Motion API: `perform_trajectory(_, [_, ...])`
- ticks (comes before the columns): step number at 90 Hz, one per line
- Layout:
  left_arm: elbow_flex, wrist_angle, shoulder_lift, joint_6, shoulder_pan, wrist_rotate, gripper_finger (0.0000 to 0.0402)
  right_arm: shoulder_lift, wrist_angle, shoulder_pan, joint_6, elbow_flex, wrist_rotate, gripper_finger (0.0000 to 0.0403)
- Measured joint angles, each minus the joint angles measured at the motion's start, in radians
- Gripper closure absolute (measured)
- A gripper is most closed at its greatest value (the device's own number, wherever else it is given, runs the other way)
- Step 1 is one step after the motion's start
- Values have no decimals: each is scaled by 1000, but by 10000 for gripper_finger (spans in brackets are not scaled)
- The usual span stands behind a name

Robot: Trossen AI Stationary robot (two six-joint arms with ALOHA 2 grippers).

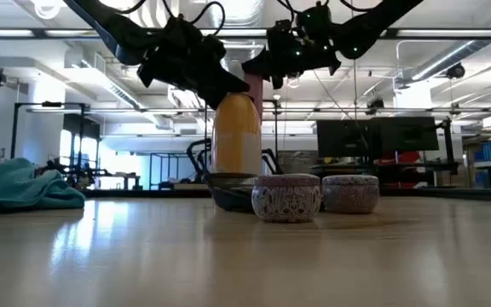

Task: Apply microfiber cloth
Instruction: Spray the back and front of the pink cellphone using the orange spray bottle

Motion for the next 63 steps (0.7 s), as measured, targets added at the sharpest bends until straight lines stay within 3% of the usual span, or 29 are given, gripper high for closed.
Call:
perform_trajectory(17, [0,-5,0,-17,0,-2,205,-18,4,-32,63,49,-95,388])
perform_trajectory(28, [1,-16,-1,-9,-2,-5,252,-13,-23,-26,45,46,-101,388])
perform_trajectory(52, [2,-17,-2,-37,-3,-12,250,-36,-7,-74,37,143,-74,388])
perform_trajectory(63, [1,-14,-1,-36,-3,-12,181,-41,-66,-64,5,171,-82,388])
